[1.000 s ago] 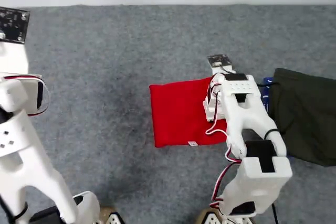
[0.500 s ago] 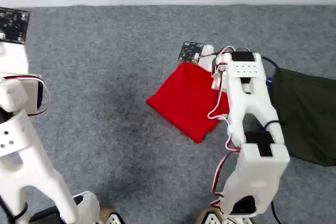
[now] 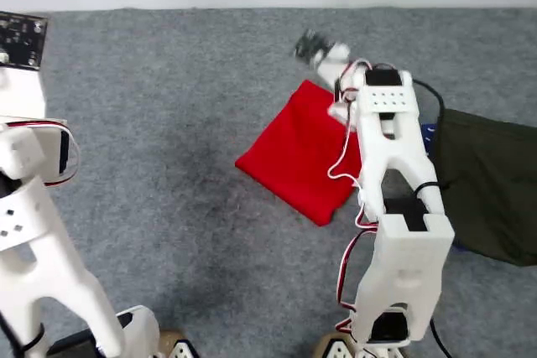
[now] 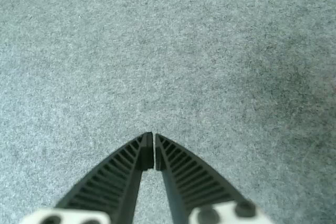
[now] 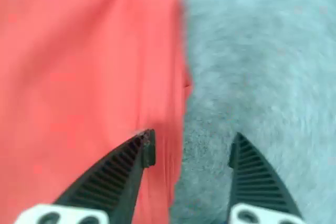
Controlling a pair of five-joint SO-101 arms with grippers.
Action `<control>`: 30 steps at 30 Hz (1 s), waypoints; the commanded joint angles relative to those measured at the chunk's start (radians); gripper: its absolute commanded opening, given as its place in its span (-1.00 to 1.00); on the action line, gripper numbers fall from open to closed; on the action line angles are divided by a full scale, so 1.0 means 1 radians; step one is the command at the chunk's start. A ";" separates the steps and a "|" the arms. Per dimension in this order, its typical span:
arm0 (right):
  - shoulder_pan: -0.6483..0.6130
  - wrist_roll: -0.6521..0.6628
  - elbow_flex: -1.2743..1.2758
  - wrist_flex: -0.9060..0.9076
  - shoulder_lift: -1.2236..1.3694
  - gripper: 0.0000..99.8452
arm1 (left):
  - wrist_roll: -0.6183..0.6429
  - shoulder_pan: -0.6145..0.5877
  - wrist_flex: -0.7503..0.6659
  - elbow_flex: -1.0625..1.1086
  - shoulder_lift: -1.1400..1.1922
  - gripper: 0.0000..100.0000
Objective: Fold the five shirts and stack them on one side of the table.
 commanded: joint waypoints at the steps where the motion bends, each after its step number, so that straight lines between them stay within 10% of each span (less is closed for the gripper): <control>1: -0.013 -0.313 -0.133 0.142 -0.074 -0.46 | -0.006 -0.002 0.018 0.002 -0.031 -0.97; 15: -0.117 -1.166 -0.187 0.496 -0.068 -0.43 | -0.006 -0.003 0.018 0.028 -0.028 -0.97; 22: -0.153 -1.359 -0.187 0.420 0.025 -0.07 | -0.008 -0.005 0.018 0.030 -0.026 -0.97; 30: -0.150 -1.427 -0.187 0.262 0.200 -0.15 | -0.009 -0.006 0.018 0.030 -0.026 -0.97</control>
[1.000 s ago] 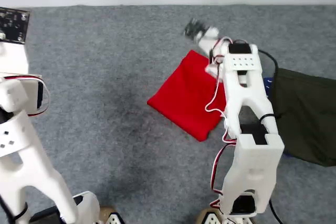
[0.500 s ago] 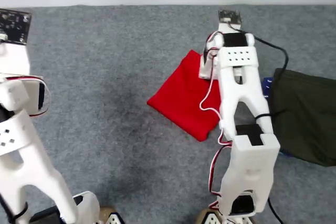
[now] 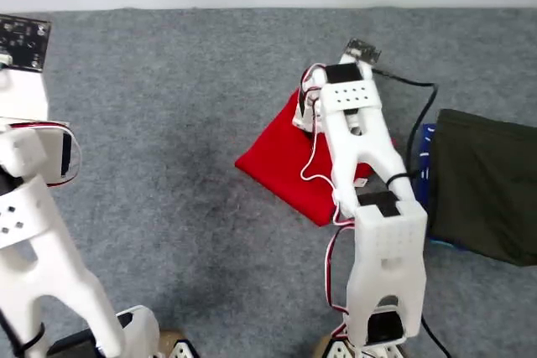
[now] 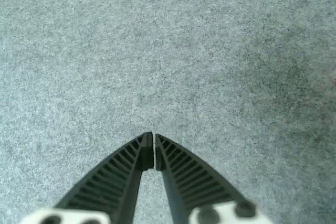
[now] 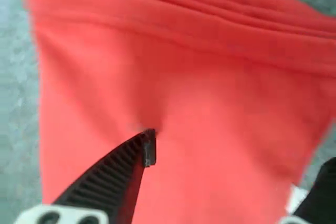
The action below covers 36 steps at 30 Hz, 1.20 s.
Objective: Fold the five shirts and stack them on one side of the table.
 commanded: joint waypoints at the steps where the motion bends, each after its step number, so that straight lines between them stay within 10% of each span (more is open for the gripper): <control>1: -0.002 -0.035 -0.063 -0.076 0.051 -0.18 | -0.009 -0.006 0.018 -0.002 -0.026 -0.97; 17: 0.025 0.087 -0.140 -0.074 0.220 -0.98 | -0.009 -0.006 0.018 -0.002 -0.026 -0.97; 36: 0.180 0.532 -0.140 0.381 -0.371 -0.98 | -0.011 -0.003 0.017 -0.002 -0.025 -0.97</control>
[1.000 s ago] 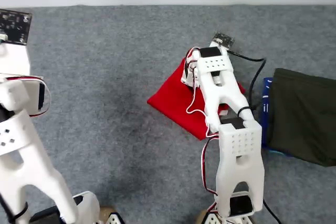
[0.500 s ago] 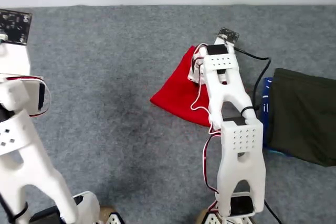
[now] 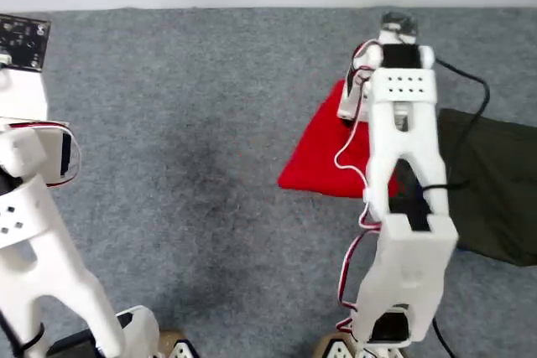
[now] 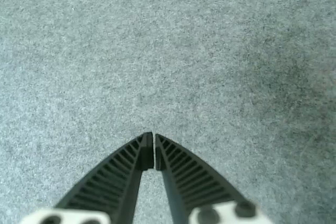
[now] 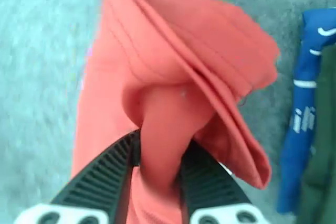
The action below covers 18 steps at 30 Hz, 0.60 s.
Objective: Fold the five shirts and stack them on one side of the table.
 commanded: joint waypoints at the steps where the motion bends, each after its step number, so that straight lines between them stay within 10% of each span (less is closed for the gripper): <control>1: 0.028 0.106 -0.023 0.101 -0.157 -0.98 | -0.011 -0.003 0.017 -0.002 -0.025 -0.97; 18: 0.498 0.499 0.032 0.104 -0.326 -0.98 | -0.011 -0.002 0.017 0.035 -0.023 -0.97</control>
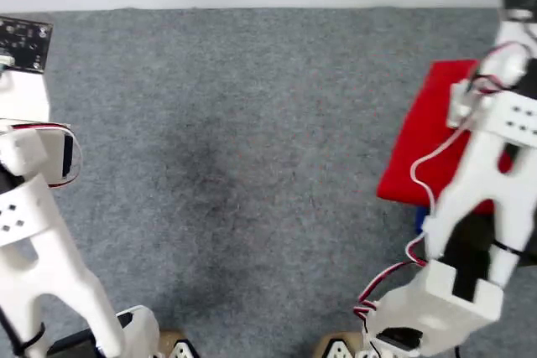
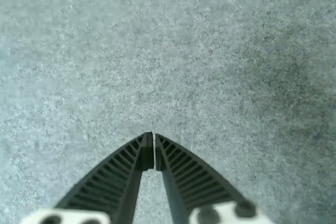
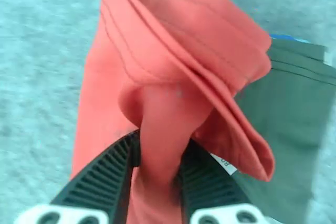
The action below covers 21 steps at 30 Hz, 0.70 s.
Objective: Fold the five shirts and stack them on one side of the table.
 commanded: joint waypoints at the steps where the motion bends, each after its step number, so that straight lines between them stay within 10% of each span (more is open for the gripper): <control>1: 0.097 0.087 0.017 0.041 -0.016 -0.98 | -0.011 -0.002 0.015 0.010 -0.023 -0.97; 21: 0.321 0.242 0.017 -0.122 0.194 -0.98 | -0.012 -0.002 0.003 0.042 -0.025 -0.97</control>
